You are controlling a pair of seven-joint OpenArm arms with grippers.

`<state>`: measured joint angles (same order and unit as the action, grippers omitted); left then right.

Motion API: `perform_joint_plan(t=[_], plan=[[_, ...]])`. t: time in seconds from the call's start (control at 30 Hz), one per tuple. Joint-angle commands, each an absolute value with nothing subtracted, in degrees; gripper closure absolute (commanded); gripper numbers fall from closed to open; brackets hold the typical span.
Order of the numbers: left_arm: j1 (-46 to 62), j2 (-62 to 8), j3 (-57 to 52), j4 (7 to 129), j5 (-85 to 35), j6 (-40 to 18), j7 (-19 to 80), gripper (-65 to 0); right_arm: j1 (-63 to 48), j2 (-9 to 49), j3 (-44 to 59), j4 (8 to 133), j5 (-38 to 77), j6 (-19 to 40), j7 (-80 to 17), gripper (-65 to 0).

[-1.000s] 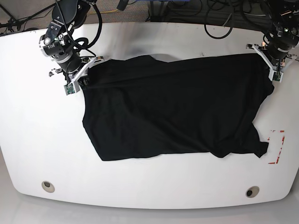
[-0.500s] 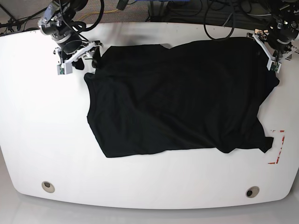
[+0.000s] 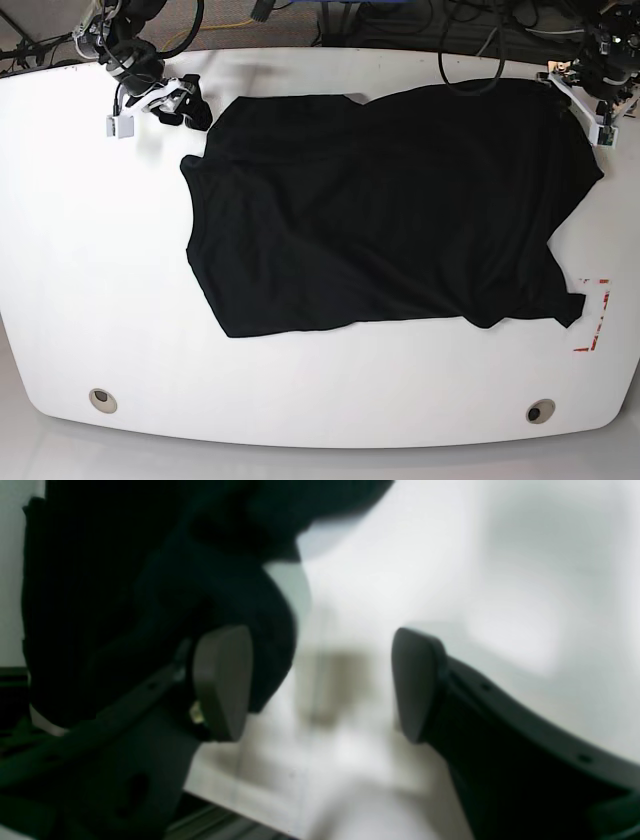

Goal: Fold the T-shirt properly
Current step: 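Release the T-shirt and regrasp its edge with both grippers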

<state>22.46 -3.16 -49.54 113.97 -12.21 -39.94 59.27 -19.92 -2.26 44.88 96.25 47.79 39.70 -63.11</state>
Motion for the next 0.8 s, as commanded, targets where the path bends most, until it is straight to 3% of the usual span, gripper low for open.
perform_joint_plan(t=[0.0, 0.5, 0.6, 0.77], plan=[[21.8, -4.1, -51.9, 114.9, -15.3, -40.0, 58.2, -41.0, -20.1, -2.0, 43.8, 96.9, 47.8, 40.0, -63.1, -42.3], [12.2, -4.3, -64.0, 110.5, -20.4, -40.0, 58.2, -41.1, -19.2, -2.2, 34.5, 96.7, 47.6, 40.0, -60.2, -41.4], [10.9, -4.3, -64.3, 108.9, -20.4, -40.0, 58.2, -41.3, -19.2, -2.1, 34.4, 96.7, 47.6, 40.0, -60.2, -33.9], [9.1, -4.3, -63.9, 105.6, -20.5, -40.0, 58.0, -41.4, -19.2, -2.0, 34.4, 96.7, 47.6, 40.0, -60.2, -15.1]])
